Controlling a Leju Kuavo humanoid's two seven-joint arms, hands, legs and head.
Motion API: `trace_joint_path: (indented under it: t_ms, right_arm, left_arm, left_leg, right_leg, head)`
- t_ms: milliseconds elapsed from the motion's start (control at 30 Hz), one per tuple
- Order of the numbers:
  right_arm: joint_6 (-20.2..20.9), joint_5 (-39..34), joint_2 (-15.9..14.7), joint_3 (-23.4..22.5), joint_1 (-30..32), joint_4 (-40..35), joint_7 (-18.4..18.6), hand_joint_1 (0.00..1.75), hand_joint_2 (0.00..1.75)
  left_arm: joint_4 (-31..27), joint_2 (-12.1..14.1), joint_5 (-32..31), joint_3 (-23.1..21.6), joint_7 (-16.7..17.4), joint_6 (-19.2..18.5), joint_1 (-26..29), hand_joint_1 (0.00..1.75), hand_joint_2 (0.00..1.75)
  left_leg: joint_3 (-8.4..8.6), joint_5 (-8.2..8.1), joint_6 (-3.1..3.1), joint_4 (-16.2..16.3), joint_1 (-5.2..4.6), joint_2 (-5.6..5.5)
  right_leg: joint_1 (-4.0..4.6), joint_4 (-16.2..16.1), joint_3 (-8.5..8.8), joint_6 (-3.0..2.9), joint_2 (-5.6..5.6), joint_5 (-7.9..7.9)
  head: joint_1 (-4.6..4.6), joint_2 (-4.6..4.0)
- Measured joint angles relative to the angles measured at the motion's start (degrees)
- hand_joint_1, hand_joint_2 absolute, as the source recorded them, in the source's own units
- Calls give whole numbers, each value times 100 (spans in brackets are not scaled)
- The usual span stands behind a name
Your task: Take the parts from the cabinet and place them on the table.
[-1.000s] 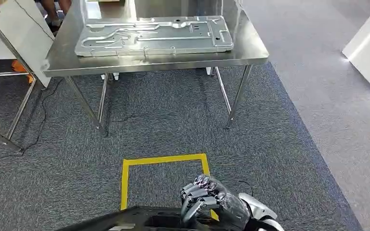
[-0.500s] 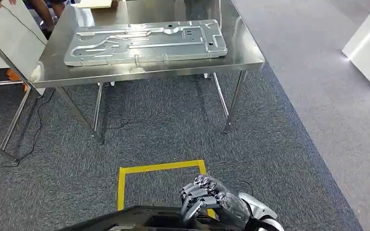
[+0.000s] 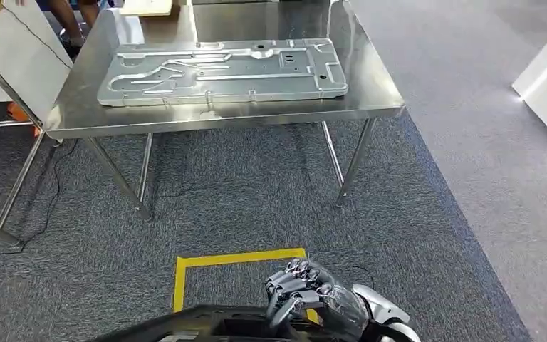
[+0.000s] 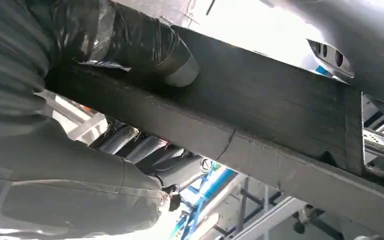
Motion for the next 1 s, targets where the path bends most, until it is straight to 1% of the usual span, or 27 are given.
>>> trace_joint_path:
  t_ms: [33,67,133,167,200,233,300,333,367,400,433,467,500,533,567,600,633,667,700,733,800,833,867,900,933,967,1000]
  right_arm:
    - [2,0,0,0,-11,5,9,166,175]
    - [0,4,0,0,-4,2,4,166,175]
    - [22,11,-4,0,-12,2,7,166,175]
    - [33,13,-4,0,-4,2,7,166,175]
    - [31,15,-4,0,-16,2,7,166,175]
    - [31,15,-4,0,-32,2,7,166,175]
    - [33,15,-4,0,-27,5,9,166,175]
    - [35,15,-4,0,-28,7,9,166,175]
    - [37,15,-4,0,-28,9,11,166,175]
    - [37,15,-4,0,-28,9,11,166,175]
    - [37,15,-4,0,-29,9,11,166,175]
    - [37,15,-4,0,-30,9,13,166,175]
    - [37,15,-4,0,-32,13,13,166,175]
    - [39,15,-4,0,-39,31,20,166,175]
    - [41,7,-4,0,-50,33,37,166,175]
    - [50,4,-4,0,-51,33,59,166,175]
    - [55,-4,-7,0,-52,33,63,166,175]
    - [59,-7,-7,0,-53,33,72,166,175]
    - [59,-7,-7,0,-58,33,81,166,175]
    - [55,18,-7,0,-85,33,101,166,175]
    - [28,138,-20,0,-88,44,168,166,175]
    - [33,166,-41,0,-87,59,186,166,175]
    - [35,177,-57,0,-86,72,192,166,175]
    - [33,181,-70,0,-88,88,201,166,175]
    - [33,198,-74,0,-86,94,201,166,175]
    - [31,223,-81,0,-89,101,201,166,175]
    - [22,249,-98,0,-92,105,206,166,175]
  left_arm:
    - [0,0,0,0,-2,0,-21,0,0]
    - [0,0,0,-2,0,0,-25,0,0]
    - [0,-11,0,-2,-7,0,-27,0,0]
    - [0,-13,0,-2,-7,0,-35,0,0]
    - [0,-22,0,-2,-11,-2,-42,0,0]
    - [0,-24,-2,-2,-11,-2,-54,0,0]
    - [0,-24,-2,-2,-11,-2,-59,0,0]
    - [0,-28,0,-2,-11,-2,-54,0,0]
    - [0,-33,0,-2,-9,-2,-23,0,0]
    - [0,-33,0,-2,-9,-2,-9,0,0]
    - [0,-33,0,-2,-9,-2,-11,0,0]
    - [0,-33,0,-2,-11,-2,-16,0,0]
    - [0,-33,0,-2,-9,-2,-7,0,0]
    - [0,-37,4,-4,-9,-4,-1,0,0]
    - [0,-41,4,-4,-13,-11,-18,0,0]
    - [0,-42,7,-4,-11,-11,-11,0,0]
    - [0,-42,7,-4,-11,-11,1,0,0]
    - [0,-44,11,-4,-11,-9,-5,0,0]
    - [0,-50,11,-4,-20,-11,-9,0,0]
    - [0,-50,13,-4,-20,-11,-16,0,0]
    - [0,-52,15,-4,-24,-11,-20,0,0]
    - [0,-57,15,-4,-24,-11,-12,0,0]
    - [0,-61,18,-4,-24,-11,-5,0,0]
    - [0,-66,20,-4,-24,-11,2,0,0]
    - [0,-72,20,-4,-24,-11,-1,0,0]
    - [0,-74,20,-4,-24,-11,-11,0,0]
    - [0,-77,22,-4,-24,-11,-20,0,0]
  left_leg:
    - [-52,-26,-40,-9,-9,-4]
    - [-59,-65,-88,-46,-9,9]
    - [90,-58,-153,-31,-7,23]
    - [90,-103,-165,42,12,26]
    - [-4,-123,-172,292,12,19]
    - [-245,-225,-177,703,17,20]
    - [-802,-582,-209,1490,17,20]
    - [-1014,-672,-209,1700,17,20]
    - [-1103,-596,-206,1651,16,21]
    - [-1094,-380,-198,1406,13,21]
    - [-1020,-43,-166,1002,8,20]
    - [-924,345,-133,560,-3,21]
    - [-872,642,-79,302,-31,20]
    - [-952,376,-79,316,-86,30]
    - [-897,483,-24,265,-102,17]
    - [-919,515,4,222,-104,14]
    - [-858,498,39,212,-89,16]
    - [-725,509,58,140,-42,10]
    - [-649,509,74,91,-41,13]
    - [-614,493,100,75,-38,13]
    - [-564,432,125,75,-37,10]
    - [-530,392,119,75,-37,8]
    - [-486,353,108,75,-32,1]
    - [-422,306,77,75,-25,-73]
    - [-344,257,46,75,-12,-94]
    - [-265,206,27,75,-1,-125]
    - [-251,157,10,71,5,-134]
  right_leg:
    - [43,-116,6,-56,-22,-126]
    - [49,-74,-1,-113,-10,-37]
    - [44,-117,80,-221,9,-126]
    - [16,-172,199,-261,15,-132]
    - [20,-191,276,-298,11,-163]
    - [24,-196,317,-334,6,-202]
    - [48,-196,390,-353,11,-292]
    - [61,-196,446,-361,21,-341]
    - [74,-196,521,-361,41,-394]
    - [86,-196,603,-360,52,-451]
    - [96,-196,696,-353,52,-516]
    - [104,-196,788,-342,48,-580]
    - [93,-207,821,-328,38,-641]
    - [105,-197,849,-295,54,-660]
    - [100,-209,835,-242,56,-696]
    - [103,-167,898,-216,54,-689]
    - [104,-174,924,-194,55,-673]
    - [122,-138,923,-172,56,-707]
    - [105,14,897,-135,39,-765]
    - [93,307,726,-105,38,-897]
    - [52,1112,182,-51,37,-1209]
    - [30,1413,-85,-25,36,-1310]
    - [10,1452,-211,-12,35,-1251]
    - [-11,1258,-221,4,36,-1033]
    - [-27,869,-123,15,40,-688]
    - [-40,400,33,20,64,-319]
    - [-59,-13,131,13,154,-22]
  head:
    - [13,0]
    - [2,0]
    - [4,0]
    - [0,0]
    - [4,0]
    - [-2,0]
    - [0,-2]
    - [-2,0]
    - [0,-2]
    - [-2,0]
    - [-2,-2]
    - [0,-2]
    - [2,-2]
    - [0,-2]
    - [-5,0]
    - [-4,0]
    - [-2,-2]
    - [-7,0]
    - [0,0]
    - [-2,-2]
    - [-2,0]
    - [-2,0]
    - [-2,-2]
    - [-2,-2]
    - [-2,0]
    - [-2,-2]
    - [0,-2]
